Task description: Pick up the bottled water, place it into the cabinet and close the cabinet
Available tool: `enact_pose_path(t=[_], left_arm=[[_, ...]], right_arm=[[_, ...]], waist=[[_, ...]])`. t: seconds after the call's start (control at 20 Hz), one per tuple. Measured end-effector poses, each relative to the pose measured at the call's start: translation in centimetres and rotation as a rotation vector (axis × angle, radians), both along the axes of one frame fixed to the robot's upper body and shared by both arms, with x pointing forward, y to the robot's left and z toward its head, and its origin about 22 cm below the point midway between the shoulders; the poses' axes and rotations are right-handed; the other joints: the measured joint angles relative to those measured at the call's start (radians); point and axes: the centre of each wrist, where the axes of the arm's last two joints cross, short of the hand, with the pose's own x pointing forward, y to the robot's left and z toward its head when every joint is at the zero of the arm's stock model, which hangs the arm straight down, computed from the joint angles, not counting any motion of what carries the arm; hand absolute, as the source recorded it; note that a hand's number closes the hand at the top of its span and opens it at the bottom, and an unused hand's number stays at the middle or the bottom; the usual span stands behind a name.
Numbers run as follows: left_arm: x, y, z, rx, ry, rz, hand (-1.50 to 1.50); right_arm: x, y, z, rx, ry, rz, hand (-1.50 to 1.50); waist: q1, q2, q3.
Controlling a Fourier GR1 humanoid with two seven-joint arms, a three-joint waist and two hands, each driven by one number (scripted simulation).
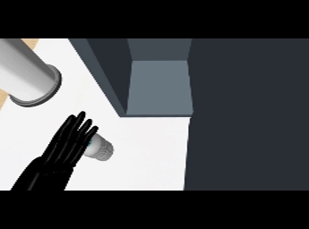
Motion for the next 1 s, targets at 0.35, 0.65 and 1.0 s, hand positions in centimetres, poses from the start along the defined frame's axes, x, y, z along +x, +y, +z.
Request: enact_pose_path(t=[0.35, 0.65, 1.0], left_arm=[[-3.0, 2.2, 0.6, -0.018, 0.073, -0.021, -1.50], [-4.1, 3.9, -0.4, -0.012, 0.087, -0.020, -1.50], [-4.6, 5.7, -1.7, -0.007, 0.084, -0.006, -1.50]], right_arm=[[-3.1, -0.6, 0.2, 0.044, 0.056, 0.027, -1.50], [-3.7, -0.8, -0.2, 0.054, 0.062, 0.035, -1.50], [-4.5, -0.3, -1.2, 0.048, 0.057, 0.038, -1.50]], waist=[[0.004, -0.001, -0.001], [0.006, 0.000, -0.001], [0.005, 0.000, -0.001]])
